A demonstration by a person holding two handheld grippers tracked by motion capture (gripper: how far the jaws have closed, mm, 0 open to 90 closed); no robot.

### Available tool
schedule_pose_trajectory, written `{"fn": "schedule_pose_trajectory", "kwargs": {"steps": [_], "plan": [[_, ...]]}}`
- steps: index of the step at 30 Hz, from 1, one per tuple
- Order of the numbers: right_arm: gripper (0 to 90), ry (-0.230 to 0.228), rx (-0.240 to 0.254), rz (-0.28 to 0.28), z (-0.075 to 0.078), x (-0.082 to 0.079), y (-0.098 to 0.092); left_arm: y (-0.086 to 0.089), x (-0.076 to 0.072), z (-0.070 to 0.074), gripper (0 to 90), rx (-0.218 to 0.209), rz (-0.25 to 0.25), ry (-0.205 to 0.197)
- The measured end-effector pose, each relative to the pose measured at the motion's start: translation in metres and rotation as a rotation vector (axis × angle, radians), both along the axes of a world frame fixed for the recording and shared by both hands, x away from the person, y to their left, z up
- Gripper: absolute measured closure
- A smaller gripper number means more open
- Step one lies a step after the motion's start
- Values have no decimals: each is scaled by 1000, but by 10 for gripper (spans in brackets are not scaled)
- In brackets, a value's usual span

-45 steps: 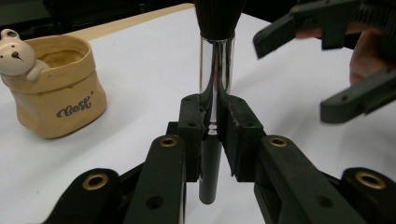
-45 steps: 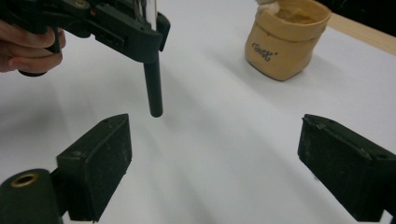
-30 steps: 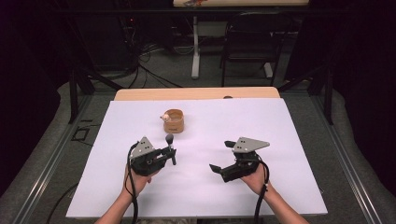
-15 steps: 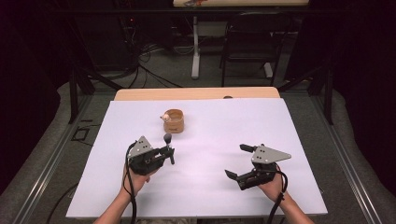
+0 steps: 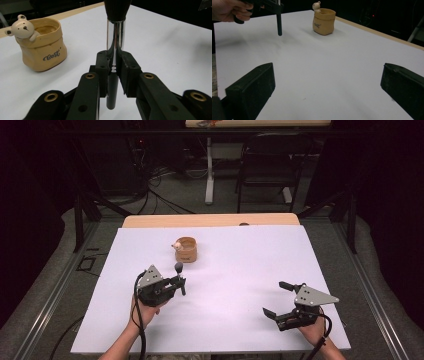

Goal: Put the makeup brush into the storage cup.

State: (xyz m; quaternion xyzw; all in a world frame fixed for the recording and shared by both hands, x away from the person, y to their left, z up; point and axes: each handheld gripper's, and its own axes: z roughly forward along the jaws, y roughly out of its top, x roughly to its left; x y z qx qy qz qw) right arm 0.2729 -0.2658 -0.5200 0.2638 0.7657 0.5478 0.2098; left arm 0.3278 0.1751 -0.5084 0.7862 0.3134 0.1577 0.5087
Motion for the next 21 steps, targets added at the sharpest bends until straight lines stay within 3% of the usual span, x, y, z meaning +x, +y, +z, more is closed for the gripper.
{"fn": "schedule_pose_trajectory", "kwargs": {"steps": [6,10,17,21], "plan": [[0,18,5,-40,-2,-2,-12,0,3,0,780,14,9,-7],[0,17,24,-53,-2,-1,-14,2,5,2,780,7,18,-7],[0,35,13,-72,-4,4,-16,8,14,5,780,28,44,-7],[0,43,16,-75,-4,6,-17,12,20,9,780,10,60,-9]]}}
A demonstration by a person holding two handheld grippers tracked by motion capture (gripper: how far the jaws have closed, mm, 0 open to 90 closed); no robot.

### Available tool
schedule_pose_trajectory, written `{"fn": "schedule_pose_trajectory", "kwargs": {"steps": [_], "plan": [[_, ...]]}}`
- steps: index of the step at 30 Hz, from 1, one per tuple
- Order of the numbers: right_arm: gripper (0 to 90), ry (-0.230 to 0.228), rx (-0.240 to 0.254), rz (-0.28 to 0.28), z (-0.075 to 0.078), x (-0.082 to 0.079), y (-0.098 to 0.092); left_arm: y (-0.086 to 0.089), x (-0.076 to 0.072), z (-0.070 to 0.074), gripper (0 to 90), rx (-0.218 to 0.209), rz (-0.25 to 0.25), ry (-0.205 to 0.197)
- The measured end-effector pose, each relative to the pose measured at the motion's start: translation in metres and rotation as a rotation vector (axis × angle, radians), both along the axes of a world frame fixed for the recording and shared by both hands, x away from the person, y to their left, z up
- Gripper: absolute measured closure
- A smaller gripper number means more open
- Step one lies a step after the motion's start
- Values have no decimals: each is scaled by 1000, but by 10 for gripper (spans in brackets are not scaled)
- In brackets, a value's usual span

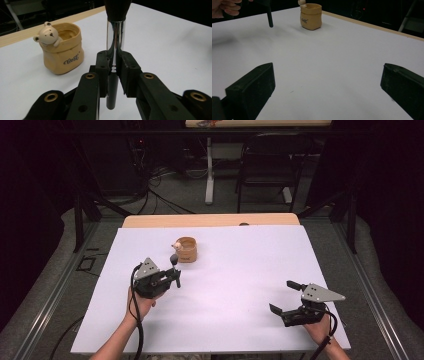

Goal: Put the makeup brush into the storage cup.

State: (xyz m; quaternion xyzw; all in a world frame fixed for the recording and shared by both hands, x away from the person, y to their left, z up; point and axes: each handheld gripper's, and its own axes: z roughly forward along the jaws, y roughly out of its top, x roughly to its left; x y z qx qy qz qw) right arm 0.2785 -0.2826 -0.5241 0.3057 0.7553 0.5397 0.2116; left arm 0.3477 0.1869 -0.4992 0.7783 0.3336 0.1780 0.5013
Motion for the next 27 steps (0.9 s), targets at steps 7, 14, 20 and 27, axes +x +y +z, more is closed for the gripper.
{"fn": "schedule_pose_trajectory", "kwargs": {"steps": [7,14,20,27], "plan": [[0,19,-11,2,-2,4,1,1,8,7,780,0,11,-8],[0,27,-4,-11,0,5,-2,-1,18,12,780,9,28,-3],[0,22,-10,-10,0,5,0,-3,28,19,780,7,36,-7],[0,25,-11,-6,0,5,2,-6,40,29,780,3,50,-18]]}}
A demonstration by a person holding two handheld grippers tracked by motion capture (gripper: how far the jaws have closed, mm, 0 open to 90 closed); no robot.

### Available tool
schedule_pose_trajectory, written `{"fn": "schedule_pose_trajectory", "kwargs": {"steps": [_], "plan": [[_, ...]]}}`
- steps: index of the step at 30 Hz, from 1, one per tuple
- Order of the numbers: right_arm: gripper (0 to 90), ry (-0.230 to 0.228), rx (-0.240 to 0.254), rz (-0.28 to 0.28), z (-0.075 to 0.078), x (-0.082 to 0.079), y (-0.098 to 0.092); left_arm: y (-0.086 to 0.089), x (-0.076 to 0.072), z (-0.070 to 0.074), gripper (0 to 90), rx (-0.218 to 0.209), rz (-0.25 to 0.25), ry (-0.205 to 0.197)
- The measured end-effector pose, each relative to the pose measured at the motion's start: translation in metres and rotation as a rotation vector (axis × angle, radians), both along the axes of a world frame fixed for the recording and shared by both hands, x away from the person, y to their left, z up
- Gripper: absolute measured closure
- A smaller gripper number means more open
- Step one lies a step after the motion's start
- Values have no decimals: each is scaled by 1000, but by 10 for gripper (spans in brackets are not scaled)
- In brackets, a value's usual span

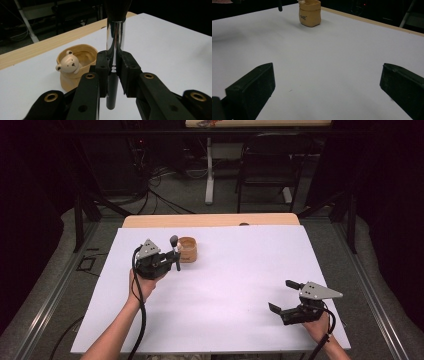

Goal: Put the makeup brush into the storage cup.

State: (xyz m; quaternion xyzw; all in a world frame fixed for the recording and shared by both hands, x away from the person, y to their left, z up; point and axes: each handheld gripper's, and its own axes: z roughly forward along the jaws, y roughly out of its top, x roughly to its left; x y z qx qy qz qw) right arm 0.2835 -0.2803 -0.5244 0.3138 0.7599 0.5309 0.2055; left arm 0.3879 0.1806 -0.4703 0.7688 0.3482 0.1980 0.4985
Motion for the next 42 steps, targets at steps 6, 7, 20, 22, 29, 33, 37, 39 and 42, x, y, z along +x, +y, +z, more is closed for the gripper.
{"fn": "schedule_pose_trajectory", "kwargs": {"steps": [6,7,20,22,29,33,37,39,42], "plan": [[0,3,-5,-3,1,0,-1,-6,10,7,780,10,0,-2],[0,2,-4,-3,1,0,-1,-7,12,8,780,10,1,-2],[0,-5,-9,-2,1,1,0,-20,28,20,780,18,-5,-10],[0,-4,-7,-3,1,0,0,-21,30,21,780,19,-4,-12],[0,-3,-13,-5,2,0,0,-25,39,25,780,21,5,-12],[0,-4,-28,-4,1,0,1,-28,43,28,780,36,2,-21],[0,-2,-29,-3,1,0,1,-29,47,30,780,36,10,-29],[0,1,-31,-2,1,0,1,-29,49,30,780,39,13,-35],[0,-2,-29,-1,1,0,1,-30,52,31,780,39,24,-41]]}}
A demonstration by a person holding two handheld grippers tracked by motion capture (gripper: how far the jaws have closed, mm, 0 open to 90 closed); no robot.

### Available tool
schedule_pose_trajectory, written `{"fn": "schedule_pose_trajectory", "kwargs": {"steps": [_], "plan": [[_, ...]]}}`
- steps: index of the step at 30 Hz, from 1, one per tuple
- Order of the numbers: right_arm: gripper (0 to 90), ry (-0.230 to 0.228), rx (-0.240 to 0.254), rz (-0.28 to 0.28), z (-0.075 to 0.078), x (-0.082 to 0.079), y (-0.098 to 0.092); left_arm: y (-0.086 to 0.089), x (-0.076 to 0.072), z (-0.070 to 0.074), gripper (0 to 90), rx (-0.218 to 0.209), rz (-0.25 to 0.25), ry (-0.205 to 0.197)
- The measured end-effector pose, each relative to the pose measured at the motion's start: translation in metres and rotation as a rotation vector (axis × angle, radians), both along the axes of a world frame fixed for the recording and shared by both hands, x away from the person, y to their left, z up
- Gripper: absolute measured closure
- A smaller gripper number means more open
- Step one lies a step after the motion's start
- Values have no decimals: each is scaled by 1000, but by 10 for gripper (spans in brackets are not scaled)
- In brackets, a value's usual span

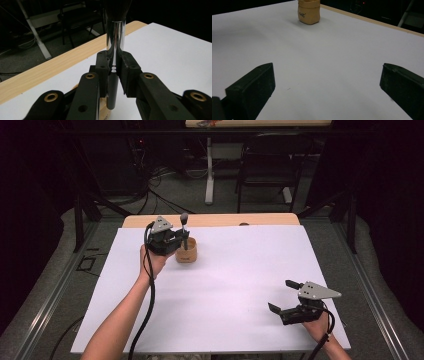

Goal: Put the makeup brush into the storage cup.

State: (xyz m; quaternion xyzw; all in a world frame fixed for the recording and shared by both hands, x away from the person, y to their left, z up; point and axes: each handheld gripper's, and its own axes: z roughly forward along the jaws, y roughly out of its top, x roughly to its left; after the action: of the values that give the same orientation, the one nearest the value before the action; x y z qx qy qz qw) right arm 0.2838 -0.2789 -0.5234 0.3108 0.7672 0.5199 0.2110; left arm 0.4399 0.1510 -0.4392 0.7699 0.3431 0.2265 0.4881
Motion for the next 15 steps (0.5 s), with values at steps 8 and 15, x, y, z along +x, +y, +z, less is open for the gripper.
{"fn": "schedule_pose_trajectory", "kwargs": {"steps": [8,15], "plan": [[0,4,-3,4,-1,1,1,0,7,-2,780,7,15,-14],[0,10,-6,6,-1,1,1,-3,13,-3,780,5,23,-18]]}}
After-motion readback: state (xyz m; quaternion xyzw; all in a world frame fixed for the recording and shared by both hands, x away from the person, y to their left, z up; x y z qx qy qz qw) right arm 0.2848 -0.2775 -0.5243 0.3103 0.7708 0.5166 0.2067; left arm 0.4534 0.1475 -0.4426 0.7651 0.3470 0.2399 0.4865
